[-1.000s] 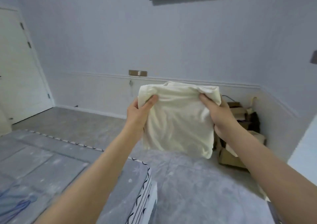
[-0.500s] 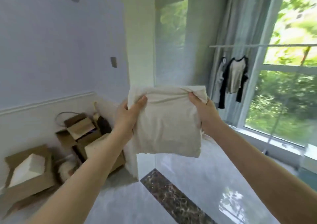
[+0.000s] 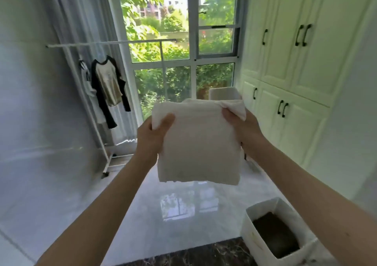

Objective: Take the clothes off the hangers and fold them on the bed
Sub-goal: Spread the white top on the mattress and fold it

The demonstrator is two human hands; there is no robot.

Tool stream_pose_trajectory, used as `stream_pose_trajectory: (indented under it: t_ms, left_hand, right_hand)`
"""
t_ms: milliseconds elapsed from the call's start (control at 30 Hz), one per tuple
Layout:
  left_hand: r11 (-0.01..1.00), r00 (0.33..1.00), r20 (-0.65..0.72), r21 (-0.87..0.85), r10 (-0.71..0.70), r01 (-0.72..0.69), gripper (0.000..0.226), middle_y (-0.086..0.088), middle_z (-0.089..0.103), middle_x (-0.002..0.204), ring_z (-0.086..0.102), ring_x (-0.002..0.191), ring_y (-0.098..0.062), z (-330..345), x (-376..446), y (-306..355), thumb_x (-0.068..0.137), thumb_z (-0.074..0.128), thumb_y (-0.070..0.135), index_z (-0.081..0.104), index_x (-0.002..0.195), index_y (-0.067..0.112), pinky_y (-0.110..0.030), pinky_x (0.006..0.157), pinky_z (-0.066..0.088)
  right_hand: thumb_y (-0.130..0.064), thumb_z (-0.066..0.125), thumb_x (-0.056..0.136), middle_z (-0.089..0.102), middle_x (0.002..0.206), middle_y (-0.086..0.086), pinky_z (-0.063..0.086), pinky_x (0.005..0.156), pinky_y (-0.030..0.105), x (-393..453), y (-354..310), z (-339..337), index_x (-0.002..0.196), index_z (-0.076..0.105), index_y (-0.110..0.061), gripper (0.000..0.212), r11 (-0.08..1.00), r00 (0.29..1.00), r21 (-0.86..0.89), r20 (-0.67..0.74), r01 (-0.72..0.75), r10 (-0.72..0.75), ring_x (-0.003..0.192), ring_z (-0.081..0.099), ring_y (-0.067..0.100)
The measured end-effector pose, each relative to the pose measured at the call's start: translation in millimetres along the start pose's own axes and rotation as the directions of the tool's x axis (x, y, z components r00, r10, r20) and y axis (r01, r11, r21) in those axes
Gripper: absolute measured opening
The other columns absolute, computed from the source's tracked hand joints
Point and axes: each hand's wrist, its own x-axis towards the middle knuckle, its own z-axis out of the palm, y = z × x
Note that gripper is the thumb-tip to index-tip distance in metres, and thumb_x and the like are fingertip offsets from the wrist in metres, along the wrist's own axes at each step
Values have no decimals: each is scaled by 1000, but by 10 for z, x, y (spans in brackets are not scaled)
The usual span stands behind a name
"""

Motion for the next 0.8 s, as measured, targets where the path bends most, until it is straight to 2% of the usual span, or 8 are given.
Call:
stream_pose_trajectory:
  t_ms: [133, 200, 333, 400, 500, 667, 733, 800]
  left_hand:
    - [998, 982, 180, -25, -51, 57, 19, 0, 72, 86, 66, 77, -19, 1069, 328, -413, 77, 75, 35, 68, 88, 21, -35, 69, 56]
    - [998, 971, 236, -27, -45, 53, 15, 5, 71, 88, 67, 79, -15, 1613, 438, -617, 79, 74, 32, 68, 92, 25, -29, 69, 56]
    - [997, 941, 331, -16, -69, 79, 12, 18, 64, 83, 59, 74, 1, 2733, 649, -1124, 83, 70, 27, 61, 90, 33, -15, 59, 47]
    - [995, 921, 377, 26, -98, 96, 10, 18, 62, 86, 57, 76, 0, 3208, 756, -1377, 86, 66, 28, 60, 93, 32, -15, 62, 47]
    - [989, 886, 439, 77, -146, 125, 7, 14, 62, 86, 57, 77, -5, 3809, 924, -1768, 89, 63, 26, 59, 87, 31, -15, 66, 48]
    - [975, 807, 547, 148, -222, 168, 21, 17, 59, 74, 55, 63, 5, 4605, 1150, -2378, 90, 62, 18, 58, 75, 32, -3, 54, 42]
    - [965, 755, 601, 180, -261, 190, 14, 14, 62, 74, 56, 66, 0, 4913, 1249, -2718, 88, 64, 19, 62, 77, 27, -7, 57, 43]
    - [950, 686, 657, 222, -313, 221, 9, 9, 65, 76, 58, 69, -6, 5180, 1370, -2992, 88, 64, 21, 66, 79, 24, -14, 61, 45]
  right_hand:
    - [-36, 68, 83, 69, 103, -7, 52, 85, 35, 357, 292, -894, 93, 67, -38, 10, 995, 977, -93, -211, -24, 4, 96, 65, 13]
    - [-35, 69, 81, 69, 104, -6, 52, 88, 37, 534, 462, -1321, 92, 68, -37, 11, 992, 954, -119, -299, -47, 9, 98, 65, 14]
    - [-28, 68, 85, 67, 100, -8, 50, 79, 28, 933, 949, -2155, 98, 66, -28, 14, 990, 896, -106, -443, -98, 41, 91, 63, 10]
    - [-27, 66, 85, 65, 97, -14, 49, 74, 21, 1126, 1214, -2493, 99, 65, -29, 14, 984, 866, -97, -493, -150, 84, 87, 61, 3]
    - [-24, 65, 86, 64, 96, -19, 48, 76, 19, 1378, 1596, -2921, 92, 65, -35, 13, 973, 822, -87, -555, -214, 132, 89, 60, 1]
    - [-30, 65, 84, 64, 91, -22, 47, 68, 18, 1653, 2137, -3445, 86, 63, -39, 9, 937, 717, -39, -656, -347, 238, 82, 59, -5]
    - [-32, 67, 83, 65, 92, -18, 50, 73, 24, 1767, 2429, -3671, 85, 64, -37, 6, 914, 646, -30, -717, -405, 262, 85, 61, 1]
    - [-28, 66, 85, 63, 91, -16, 47, 68, 21, 1880, 2652, -3829, 88, 63, -34, 7, 901, 580, -6, -767, -434, 274, 82, 59, 0]
